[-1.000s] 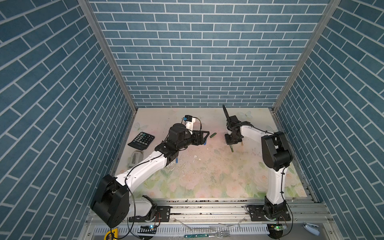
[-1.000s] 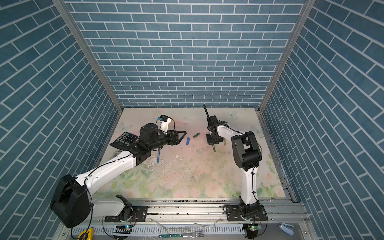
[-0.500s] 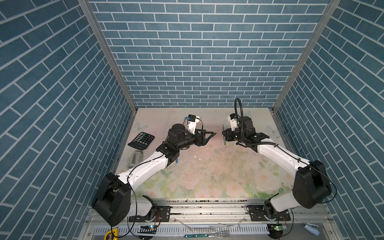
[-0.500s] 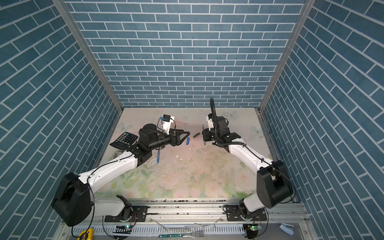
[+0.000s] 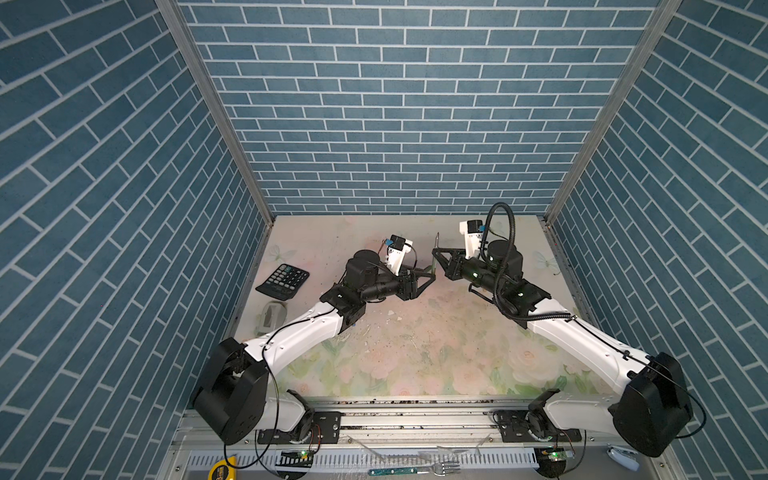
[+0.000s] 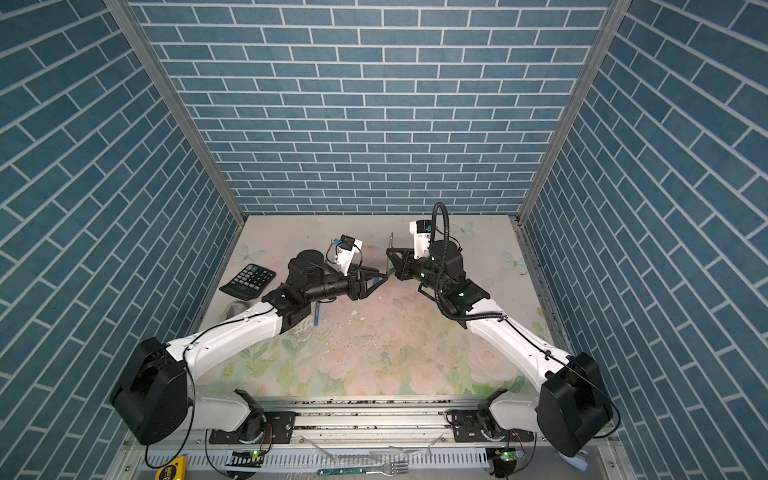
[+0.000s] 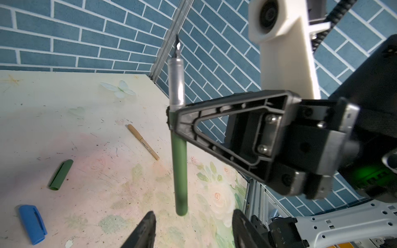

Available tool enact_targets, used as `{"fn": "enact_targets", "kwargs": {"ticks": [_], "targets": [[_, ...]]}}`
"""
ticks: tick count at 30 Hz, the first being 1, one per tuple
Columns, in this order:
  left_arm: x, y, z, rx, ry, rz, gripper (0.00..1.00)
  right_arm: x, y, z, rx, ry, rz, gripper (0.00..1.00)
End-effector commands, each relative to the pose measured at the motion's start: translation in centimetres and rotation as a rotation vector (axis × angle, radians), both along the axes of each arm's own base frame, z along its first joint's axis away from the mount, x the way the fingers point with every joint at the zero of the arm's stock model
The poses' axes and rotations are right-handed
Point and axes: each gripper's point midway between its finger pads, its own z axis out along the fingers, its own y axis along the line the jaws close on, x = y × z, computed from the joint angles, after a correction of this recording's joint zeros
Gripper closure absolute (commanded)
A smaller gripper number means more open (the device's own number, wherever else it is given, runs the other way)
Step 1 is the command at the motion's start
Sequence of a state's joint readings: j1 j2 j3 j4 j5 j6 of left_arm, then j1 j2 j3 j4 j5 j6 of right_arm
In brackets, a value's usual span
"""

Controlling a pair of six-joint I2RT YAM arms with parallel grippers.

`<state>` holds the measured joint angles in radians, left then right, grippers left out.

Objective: Insert the pens into the pen caps
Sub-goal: 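Close the left gripper on the green pen while the right gripper releases it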

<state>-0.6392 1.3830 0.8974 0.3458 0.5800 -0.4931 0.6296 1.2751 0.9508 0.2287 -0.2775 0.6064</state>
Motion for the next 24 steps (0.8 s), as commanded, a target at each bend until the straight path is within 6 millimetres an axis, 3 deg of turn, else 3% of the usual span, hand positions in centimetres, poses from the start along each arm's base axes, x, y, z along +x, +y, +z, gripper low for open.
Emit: {"fn": "enact_targets", "kwargs": {"ticks": [1,6,16,24], "targets": [[0.4,-0.2,0.1,0.014,-0.010,0.000,0.42,-1.4,0.8,2.0,0.048,-0.009,0.046,0.93],[0.5,-0.1,0.1,0.009,-0.016,0.011,0.46,-2.1,1.2,2.0,0.046,-0.001,0.074,0.93],[0.4,-0.2,0.5,-0.014,-0.009,0.008,0.66,-2.6,2.2,2.5,0.094,-0.007,0.110,0.93],[0.5,0.2,0.8,-0.020,-0.026,0.028,0.90,-2.5,3.0,1.6,0.102,0.022,0.135,0.94]]}}
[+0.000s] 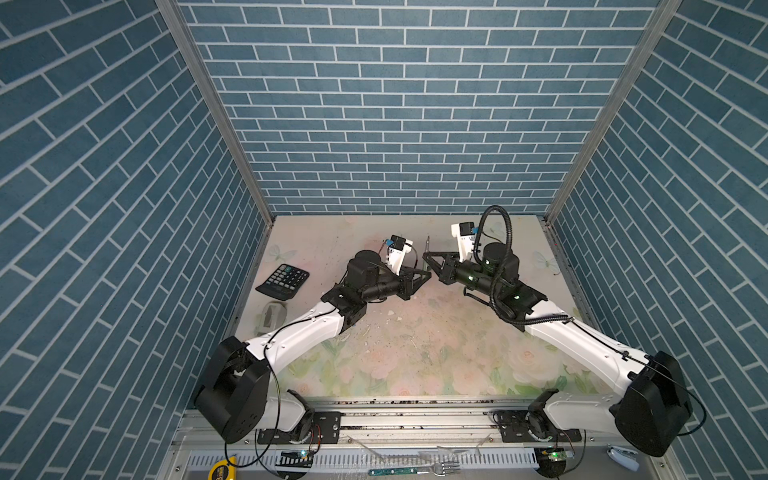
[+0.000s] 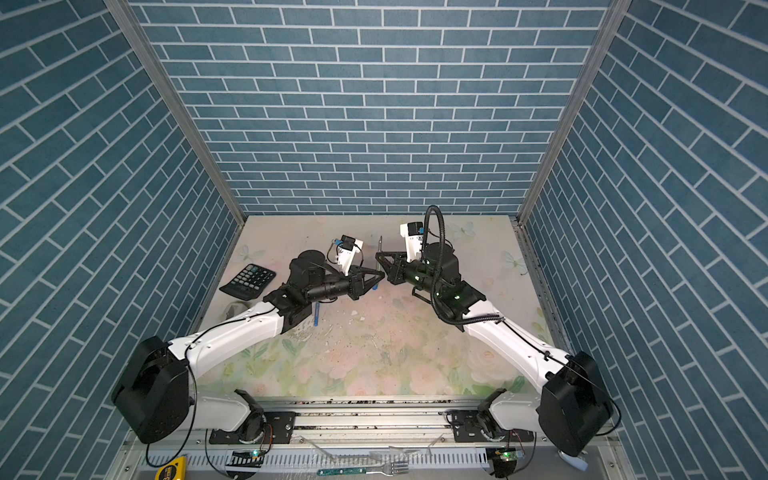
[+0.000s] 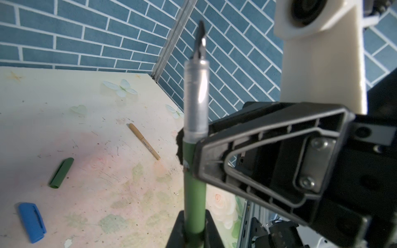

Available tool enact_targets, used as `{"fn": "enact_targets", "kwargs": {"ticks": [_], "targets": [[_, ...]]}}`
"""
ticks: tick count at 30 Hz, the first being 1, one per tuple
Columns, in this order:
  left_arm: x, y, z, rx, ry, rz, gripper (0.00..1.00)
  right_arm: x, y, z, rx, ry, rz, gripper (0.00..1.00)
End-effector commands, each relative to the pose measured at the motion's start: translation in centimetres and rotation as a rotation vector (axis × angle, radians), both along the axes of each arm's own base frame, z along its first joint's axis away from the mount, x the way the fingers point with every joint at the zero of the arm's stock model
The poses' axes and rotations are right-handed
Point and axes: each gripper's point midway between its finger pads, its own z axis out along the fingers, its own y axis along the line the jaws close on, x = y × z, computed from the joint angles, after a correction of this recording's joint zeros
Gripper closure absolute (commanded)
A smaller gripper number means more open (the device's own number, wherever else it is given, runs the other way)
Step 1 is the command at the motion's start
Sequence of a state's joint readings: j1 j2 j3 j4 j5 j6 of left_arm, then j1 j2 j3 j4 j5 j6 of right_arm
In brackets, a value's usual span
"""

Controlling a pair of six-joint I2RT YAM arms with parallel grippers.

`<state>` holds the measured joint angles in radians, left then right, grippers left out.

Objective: Insert the pens into the pen caps
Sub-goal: 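Close the left gripper on the green pen while the right gripper releases it, then move the right gripper down over the green cap on the table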

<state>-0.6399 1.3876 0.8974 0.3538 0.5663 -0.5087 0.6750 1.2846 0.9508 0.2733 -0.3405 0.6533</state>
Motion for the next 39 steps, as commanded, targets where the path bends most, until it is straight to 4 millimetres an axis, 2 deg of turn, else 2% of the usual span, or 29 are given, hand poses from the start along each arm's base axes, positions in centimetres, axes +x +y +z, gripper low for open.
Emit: {"fn": "enact_targets", "kwargs": {"ticks": [1,4,7,8,12,14,16,17,20,26,31,35,39], "targets": [[0.3,0.3,0.9,-0.012,-0.038,0.022,0.93,-0.6,0.7,0.9,0.045,0.007,0.038,0.93],[0.4,0.6,1.1,-0.014,-0.046,0.038,1.00,-0.8,0.9,0.9,0.037,0.011,0.054,0.89],[0.6,0.9,1.0,0.002,-0.055,0.063,1.00,-1.0,0.6,1.3,0.030,0.009,0.048,0.69],[0.8,1.1,0.9,0.013,-0.056,0.076,1.00,-1.0,0.4,1.5,0.020,0.000,0.038,0.65],[1.9,2.9,0.5,0.067,-0.079,0.183,1.00,0.2,-1.8,2.0,-0.033,-0.033,-0.098,0.59],[2.5,4.0,0.5,0.108,-0.111,0.242,1.00,1.4,-3.3,1.2,-0.101,-0.009,-0.197,0.58],[2.7,4.8,1.3,0.122,-0.138,0.267,1.00,2.6,-4.4,-0.7,-0.214,0.042,-0.277,0.57],[2.6,5.1,1.8,0.134,-0.158,0.269,1.00,3.1,-5.2,-2.7,-0.302,0.115,-0.315,0.57],[2.2,6.0,2.9,0.139,-0.217,0.296,1.00,4.5,-6.9,-7.1,-0.461,0.270,-0.382,0.56],[2.0,6.2,3.7,0.141,-0.258,0.298,1.00,7.2,-8.0,-13.3,-0.505,0.466,-0.394,0.53],[1.6,6.6,4.6,0.145,-0.299,0.300,1.00,9.6,-8.1,-17.3,-0.635,0.558,-0.400,0.50],[1.4,7.0,5.0,0.143,-0.325,0.309,1.00,12.0,-7.6,-19.2,-0.705,0.581,-0.413,0.46],[1.2,6.4,4.9,0.134,-0.322,0.279,1.00,13.8,-6.5,-21.4,-0.744,0.616,-0.406,0.42]]}}
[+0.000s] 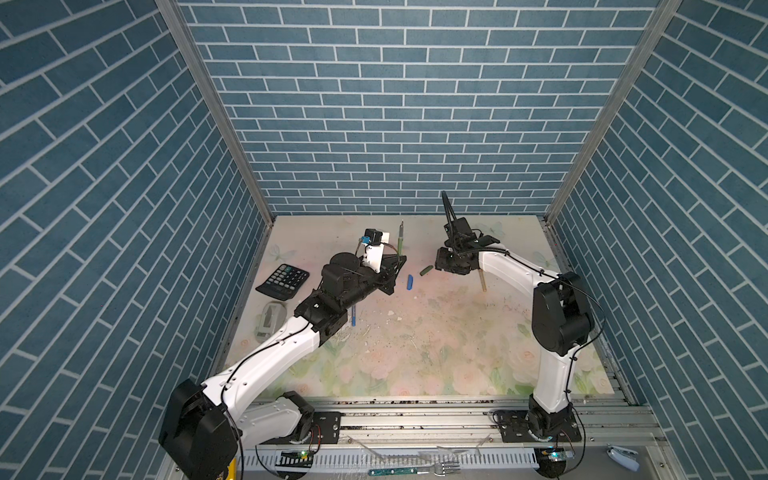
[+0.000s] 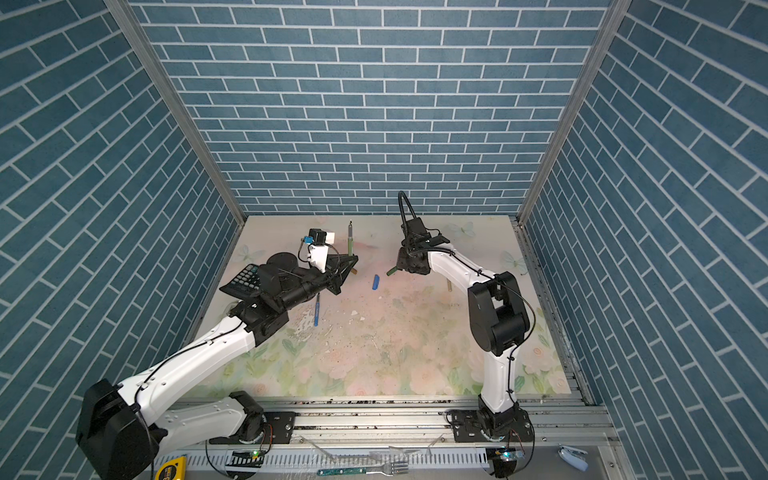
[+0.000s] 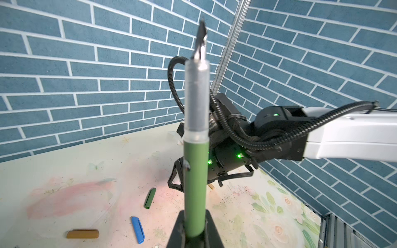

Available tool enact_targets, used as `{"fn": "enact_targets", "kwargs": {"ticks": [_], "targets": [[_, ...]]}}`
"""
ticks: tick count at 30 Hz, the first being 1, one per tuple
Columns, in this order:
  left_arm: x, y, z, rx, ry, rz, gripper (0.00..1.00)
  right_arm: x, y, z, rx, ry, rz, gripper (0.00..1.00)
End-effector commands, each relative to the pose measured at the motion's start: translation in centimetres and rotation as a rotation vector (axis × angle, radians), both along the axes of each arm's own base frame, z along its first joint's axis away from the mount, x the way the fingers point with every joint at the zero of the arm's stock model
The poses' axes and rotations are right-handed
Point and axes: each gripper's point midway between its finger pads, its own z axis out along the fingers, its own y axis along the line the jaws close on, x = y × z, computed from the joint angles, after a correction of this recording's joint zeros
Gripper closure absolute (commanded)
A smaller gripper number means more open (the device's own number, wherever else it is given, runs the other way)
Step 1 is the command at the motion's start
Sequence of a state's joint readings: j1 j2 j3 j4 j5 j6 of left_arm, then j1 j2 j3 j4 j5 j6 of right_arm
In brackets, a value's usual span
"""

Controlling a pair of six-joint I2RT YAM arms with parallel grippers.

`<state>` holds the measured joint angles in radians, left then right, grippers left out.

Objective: Insert the pens into the pen caps
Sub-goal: 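Move the right gripper down over the green cap on the table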

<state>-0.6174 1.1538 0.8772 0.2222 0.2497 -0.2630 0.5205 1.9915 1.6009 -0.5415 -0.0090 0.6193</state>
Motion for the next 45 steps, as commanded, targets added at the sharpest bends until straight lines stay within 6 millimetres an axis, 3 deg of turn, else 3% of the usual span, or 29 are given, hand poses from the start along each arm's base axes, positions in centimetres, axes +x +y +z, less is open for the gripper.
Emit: {"fn": "enact_targets", "kwargs": {"ticks": [1,7,17,20,31,37,41,45], "targets": [[-0.2,-0.2,-0.2,0.012,-0.013,-0.022,1.00,0.5,0.0,-1.9,-0.065,0.059,0.015,0.42],[-0.4,-1.0,-0.2,-0.011,0.006,-0.062,1.00,2.2,0.8,-4.9,-0.112,0.108,0.017,0.41],[-0.8,-1.3,0.2,-0.031,0.009,-0.090,1.00,3.6,2.3,-7.3,-0.131,0.156,0.051,0.40],[-0.8,-1.4,0.2,-0.032,0.014,-0.094,1.00,3.6,2.2,-7.8,-0.147,0.166,0.051,0.44],[-0.7,-1.5,0.0,-0.030,0.021,-0.098,1.00,1.9,1.6,-7.8,-0.161,0.208,0.090,0.57],[-0.8,-1.5,0.1,-0.030,0.017,-0.098,1.00,1.3,1.6,-7.4,-0.161,0.205,0.136,0.59],[-0.8,-1.5,0.1,-0.031,0.017,-0.098,1.00,0.8,2.8,-7.4,-0.131,0.219,0.164,0.53],[-0.8,-1.5,0.0,-0.030,0.019,-0.098,1.00,0.2,2.4,-7.7,-0.171,0.228,0.179,0.53]]}}
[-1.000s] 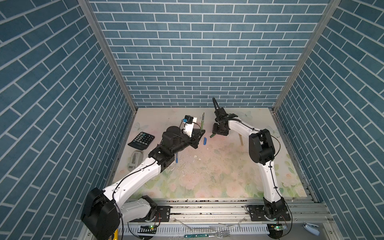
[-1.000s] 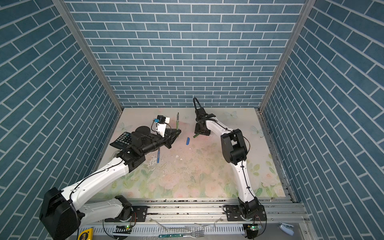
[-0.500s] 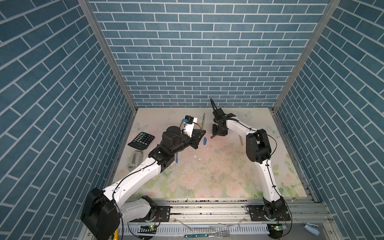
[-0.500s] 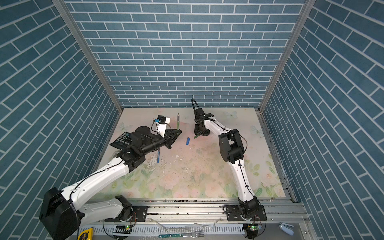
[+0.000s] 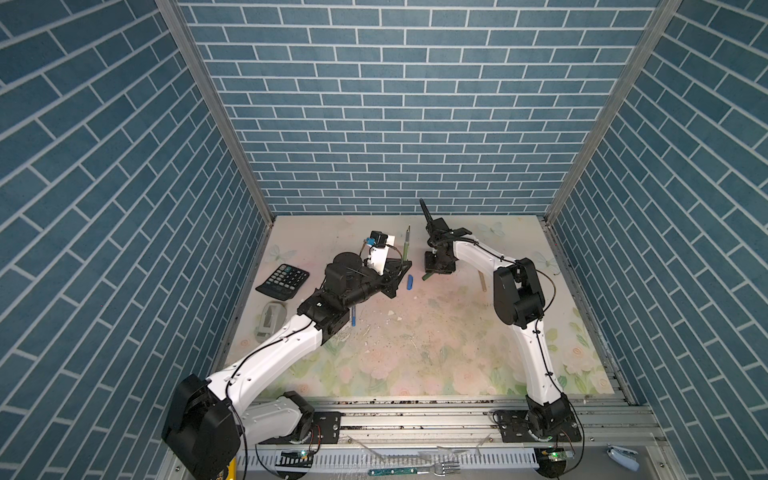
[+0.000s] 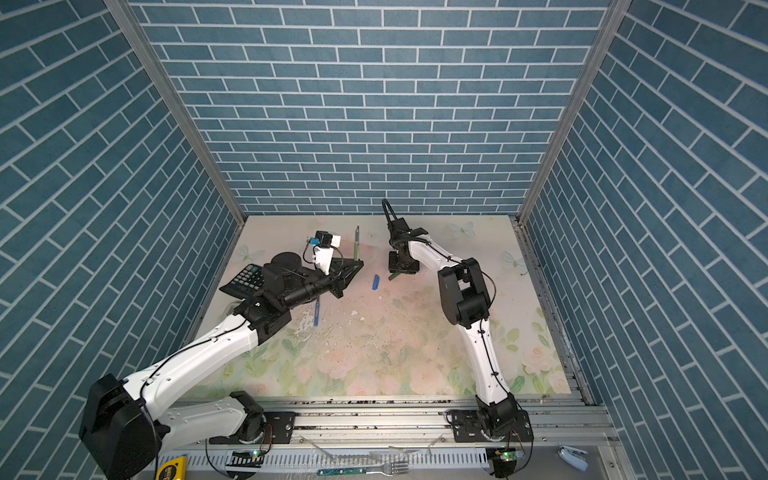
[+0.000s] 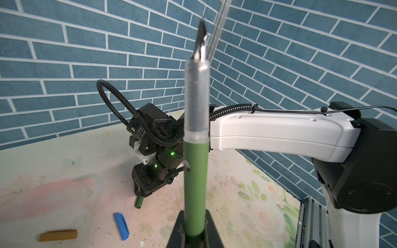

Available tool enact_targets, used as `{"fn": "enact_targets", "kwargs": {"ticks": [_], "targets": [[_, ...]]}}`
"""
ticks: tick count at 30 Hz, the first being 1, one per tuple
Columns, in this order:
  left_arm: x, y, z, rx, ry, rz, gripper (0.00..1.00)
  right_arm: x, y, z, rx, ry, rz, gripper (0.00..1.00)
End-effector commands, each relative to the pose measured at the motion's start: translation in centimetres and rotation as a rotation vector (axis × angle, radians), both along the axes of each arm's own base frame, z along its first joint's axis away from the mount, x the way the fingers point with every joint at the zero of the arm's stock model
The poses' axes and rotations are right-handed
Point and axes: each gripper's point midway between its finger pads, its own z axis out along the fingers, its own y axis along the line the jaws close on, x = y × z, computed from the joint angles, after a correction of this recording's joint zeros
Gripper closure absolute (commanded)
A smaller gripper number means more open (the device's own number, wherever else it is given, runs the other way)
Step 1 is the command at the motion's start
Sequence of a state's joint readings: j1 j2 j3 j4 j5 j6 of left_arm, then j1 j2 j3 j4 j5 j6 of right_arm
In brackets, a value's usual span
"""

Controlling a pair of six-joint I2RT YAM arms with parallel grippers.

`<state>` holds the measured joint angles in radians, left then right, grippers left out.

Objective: Insert the pens into the pen caps
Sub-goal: 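Move the right gripper down over the green cap on the table, then lower the right gripper around the green cap and close on it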

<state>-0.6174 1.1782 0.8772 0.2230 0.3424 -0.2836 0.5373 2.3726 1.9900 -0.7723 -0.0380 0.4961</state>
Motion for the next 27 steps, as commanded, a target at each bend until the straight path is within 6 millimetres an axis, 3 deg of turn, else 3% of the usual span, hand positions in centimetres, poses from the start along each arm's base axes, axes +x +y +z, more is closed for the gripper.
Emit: {"fn": "enact_targets", "kwargs": {"ticks": [1,9,13,19,27], "targets": [[0.1,-0.1,0.9,-0.021,-0.024,-0.008,1.00,-2.2,-0.7,0.0,-0.053,0.056,0.043,0.53],[-0.1,0.0,1.3,-0.025,-0.032,-0.009,1.00,-3.7,-2.4,0.4,-0.096,0.058,0.071,0.55],[-0.1,0.0,1.4,-0.027,-0.033,-0.009,1.00,-3.8,-1.3,1.2,-0.022,0.050,0.113,0.56],[-0.1,0.1,1.4,-0.023,-0.038,-0.004,1.00,-3.1,-0.1,3.6,0.076,0.032,0.182,0.56],[-0.2,-0.1,1.3,-0.020,-0.032,-0.013,1.00,-1.2,-0.4,3.1,0.065,0.032,0.186,0.67]]}}
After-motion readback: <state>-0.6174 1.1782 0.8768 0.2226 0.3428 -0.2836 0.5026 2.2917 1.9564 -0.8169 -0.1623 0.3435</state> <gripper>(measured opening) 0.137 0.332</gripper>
